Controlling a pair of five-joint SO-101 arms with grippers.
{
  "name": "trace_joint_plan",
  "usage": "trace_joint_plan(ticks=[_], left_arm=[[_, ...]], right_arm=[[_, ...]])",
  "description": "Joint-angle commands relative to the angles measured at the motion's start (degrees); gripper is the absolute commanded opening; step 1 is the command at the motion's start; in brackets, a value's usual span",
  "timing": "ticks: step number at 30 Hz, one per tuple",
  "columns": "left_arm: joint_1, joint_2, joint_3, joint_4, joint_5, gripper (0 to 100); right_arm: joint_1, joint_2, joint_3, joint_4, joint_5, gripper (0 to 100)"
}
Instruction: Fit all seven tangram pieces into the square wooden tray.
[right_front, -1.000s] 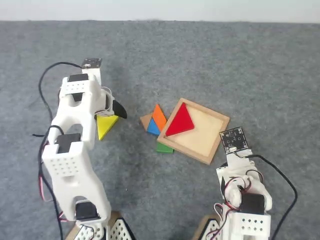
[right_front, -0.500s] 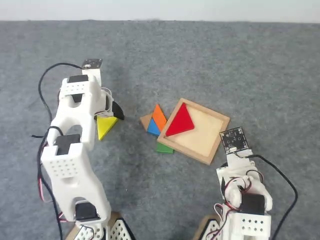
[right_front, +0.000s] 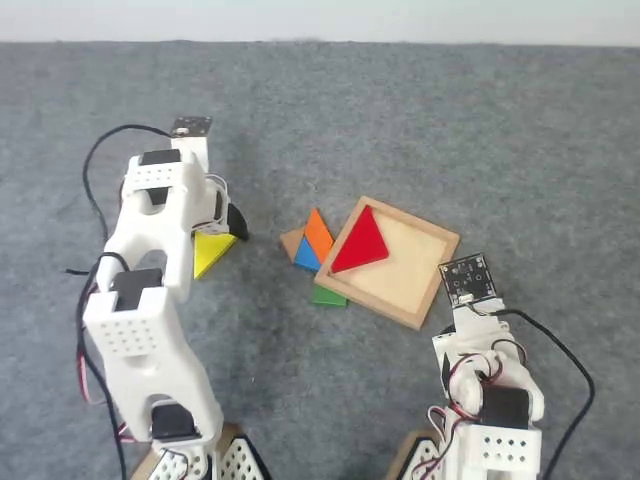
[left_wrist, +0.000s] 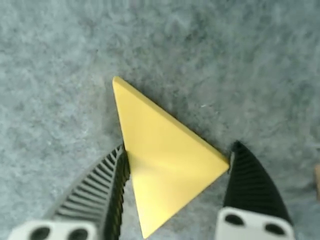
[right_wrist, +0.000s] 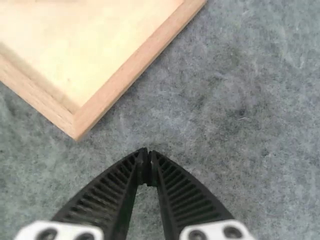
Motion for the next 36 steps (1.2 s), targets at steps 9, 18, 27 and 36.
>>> trace_joint_plan(ticks=[9, 18, 27, 36], left_arm=[[10.46, -21.01, 12.26, 0.18, -0.26, 16], [23.21, -25.23, 8.40, 3.34, 0.88, 16], [36.92, -20.31, -2.15, 6.68, 1.85, 16], [41.41, -7.30, -11.38, 6.68, 2.90, 16]], right_arm=[[-0.31, -1.10, 1.05, 0.75, -0.09, 0.8], [-0.31, -1.10, 1.05, 0.75, -0.09, 0.8], [-0.31, -1.10, 1.05, 0.75, -0.09, 0.8], [-0.31, -1.10, 1.05, 0.75, -0.09, 0.8]])
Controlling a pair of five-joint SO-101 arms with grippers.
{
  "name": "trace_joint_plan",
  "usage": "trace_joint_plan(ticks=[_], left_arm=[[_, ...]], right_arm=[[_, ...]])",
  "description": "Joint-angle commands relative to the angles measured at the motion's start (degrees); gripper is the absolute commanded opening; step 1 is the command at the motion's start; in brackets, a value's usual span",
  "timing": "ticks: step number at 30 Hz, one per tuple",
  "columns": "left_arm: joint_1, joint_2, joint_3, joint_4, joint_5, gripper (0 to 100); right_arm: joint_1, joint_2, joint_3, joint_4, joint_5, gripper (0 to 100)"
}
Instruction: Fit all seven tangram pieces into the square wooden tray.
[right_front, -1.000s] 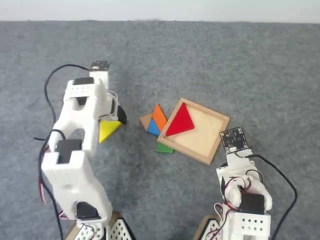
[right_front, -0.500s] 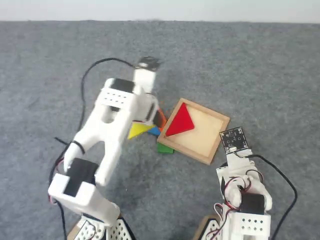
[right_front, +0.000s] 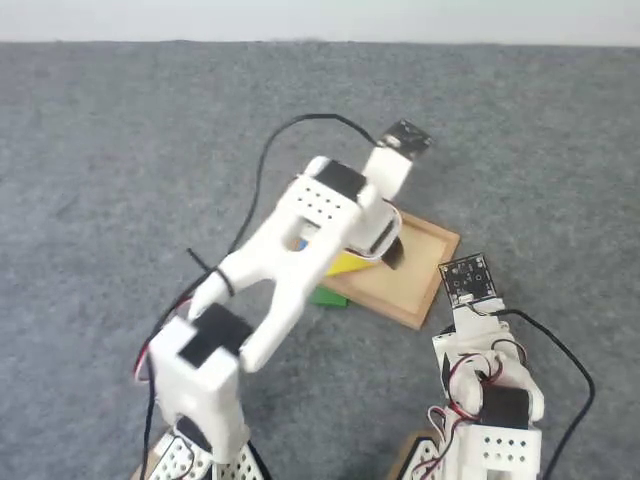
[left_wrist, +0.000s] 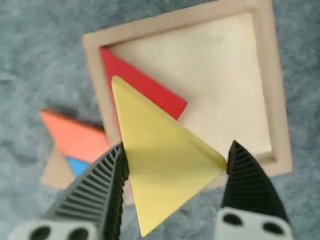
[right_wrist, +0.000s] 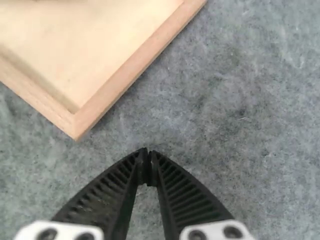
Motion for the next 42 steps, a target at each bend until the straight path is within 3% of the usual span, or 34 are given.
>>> trace_joint_plan(ticks=[1, 20, 37, 42], left_arm=[[1.49, 3.25, -5.76, 0.62, 0.97, 16], [4.92, 5.63, -7.16, 0.26, 0.26, 16], [4.75, 5.71, -6.29, -5.36, -17.49, 16], [4.75, 5.71, -6.46, -5.45, -29.19, 15]], right_arm=[[-0.31, -1.10, 1.05, 0.75, -0.09, 0.8], [-0.31, -1.10, 1.05, 0.75, -0.09, 0.8], [-0.31, -1.10, 1.05, 0.75, -0.09, 0.8], [-0.31, -1.10, 1.05, 0.75, -0.09, 0.8]])
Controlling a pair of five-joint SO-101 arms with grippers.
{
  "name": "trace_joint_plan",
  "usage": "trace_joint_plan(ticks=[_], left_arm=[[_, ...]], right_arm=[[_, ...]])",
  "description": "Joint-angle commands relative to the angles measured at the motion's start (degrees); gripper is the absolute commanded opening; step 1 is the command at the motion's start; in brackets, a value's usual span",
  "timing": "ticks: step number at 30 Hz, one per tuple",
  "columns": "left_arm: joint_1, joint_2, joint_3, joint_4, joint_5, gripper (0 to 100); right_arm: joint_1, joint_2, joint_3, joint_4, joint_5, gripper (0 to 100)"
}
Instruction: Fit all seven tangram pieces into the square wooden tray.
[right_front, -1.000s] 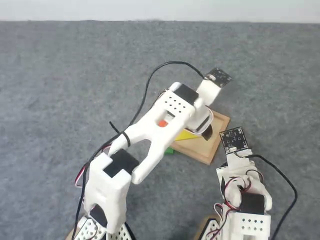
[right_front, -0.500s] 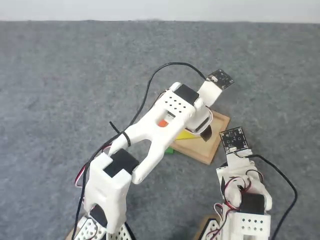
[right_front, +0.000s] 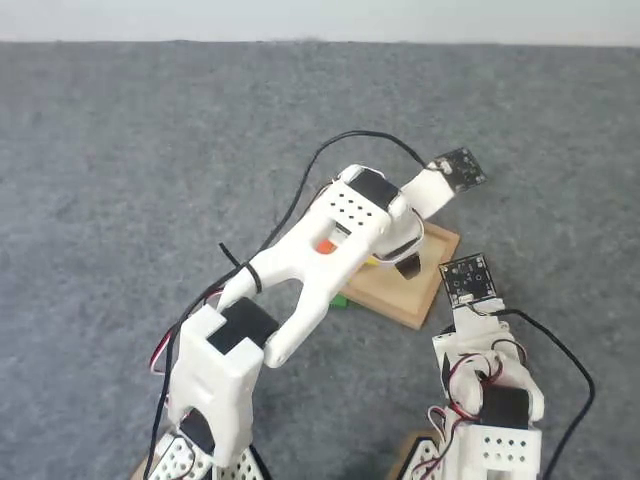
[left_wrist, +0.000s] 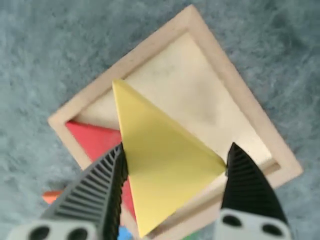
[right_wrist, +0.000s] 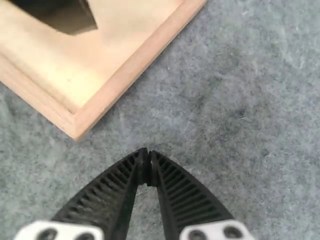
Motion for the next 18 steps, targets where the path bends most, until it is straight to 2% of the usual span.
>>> trace_joint_plan(ticks=[1, 5, 9, 18], left_arm=[[0.35, -0.35, -0.75, -1.05, -9.93, 15], [0.53, -0.35, -0.92, -1.05, -20.13, 15], [0.53, -0.35, -0.75, -1.05, -26.46, 15], [0.97, 3.25, -2.95, -5.10, -28.92, 15]], right_arm=[[-0.31, -1.10, 1.05, 0.75, -0.09, 0.8], [-0.31, -1.10, 1.05, 0.75, -0.09, 0.8], [-0.31, -1.10, 1.05, 0.75, -0.09, 0.8], [-0.31, -1.10, 1.05, 0.75, -0.09, 0.8]])
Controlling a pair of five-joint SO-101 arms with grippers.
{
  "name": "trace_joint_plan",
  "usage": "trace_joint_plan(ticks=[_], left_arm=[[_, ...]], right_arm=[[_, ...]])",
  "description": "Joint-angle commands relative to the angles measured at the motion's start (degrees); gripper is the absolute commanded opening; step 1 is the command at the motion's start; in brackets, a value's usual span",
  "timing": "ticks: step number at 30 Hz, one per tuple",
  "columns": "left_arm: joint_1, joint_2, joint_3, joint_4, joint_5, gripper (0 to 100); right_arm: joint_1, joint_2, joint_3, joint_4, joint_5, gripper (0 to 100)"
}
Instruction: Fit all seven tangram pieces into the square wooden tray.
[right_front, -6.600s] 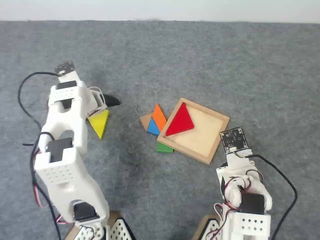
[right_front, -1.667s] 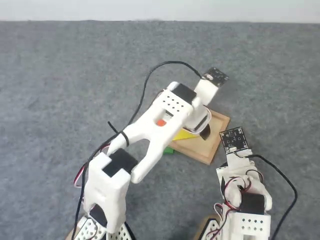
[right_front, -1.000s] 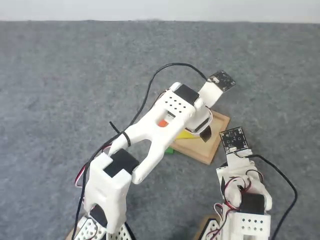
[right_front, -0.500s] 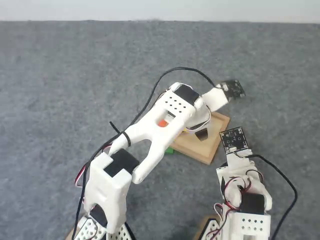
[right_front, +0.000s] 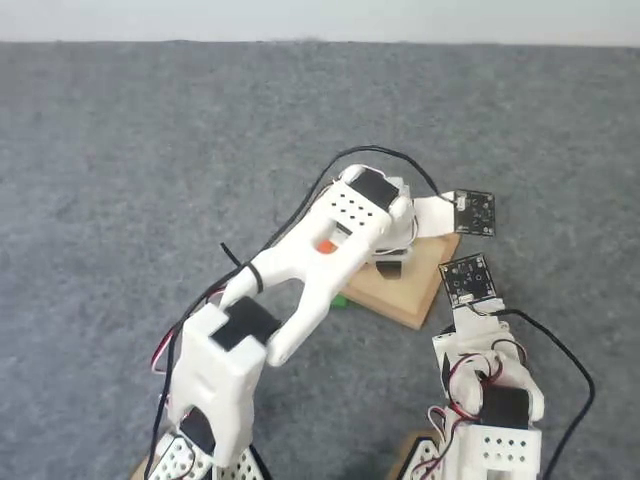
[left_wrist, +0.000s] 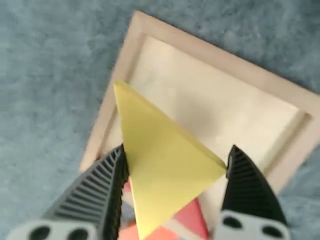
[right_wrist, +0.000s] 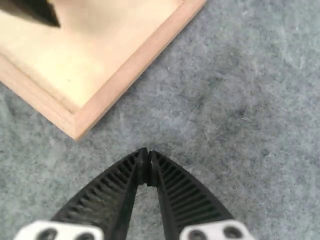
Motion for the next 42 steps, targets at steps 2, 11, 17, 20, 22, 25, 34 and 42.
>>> trace_joint_plan(ticks=[2, 11, 17, 20, 22, 25, 34, 42], left_arm=[[1.67, 4.31, -5.67, -1.93, -1.05, 15], [4.57, 13.63, -20.18, 5.45, -8.97, 15], [3.16, 16.97, -25.71, 5.63, -10.99, 15], [2.64, 17.93, -28.35, 5.89, -10.99, 16], [2.46, 18.29, -29.58, 6.07, -10.99, 16], [2.20, 18.20, -29.93, 6.07, -10.99, 16], [2.11, 18.02, -29.93, 6.07, -10.99, 16], [-1.23, 17.76, -29.93, 6.07, -10.64, 15]], right_arm=[[-0.31, -1.10, 1.05, 0.75, -0.09, 0.8], [-0.31, -1.10, 1.05, 0.75, -0.09, 0.8], [-0.31, -1.10, 1.05, 0.75, -0.09, 0.8], [-0.31, -1.10, 1.05, 0.75, -0.09, 0.8], [-0.31, -1.10, 1.05, 0.75, -0.09, 0.8], [-0.31, -1.10, 1.05, 0.75, -0.09, 0.8], [-0.31, -1.10, 1.05, 0.75, -0.09, 0.8], [-0.31, -1.10, 1.05, 0.75, -0.09, 0.8]])
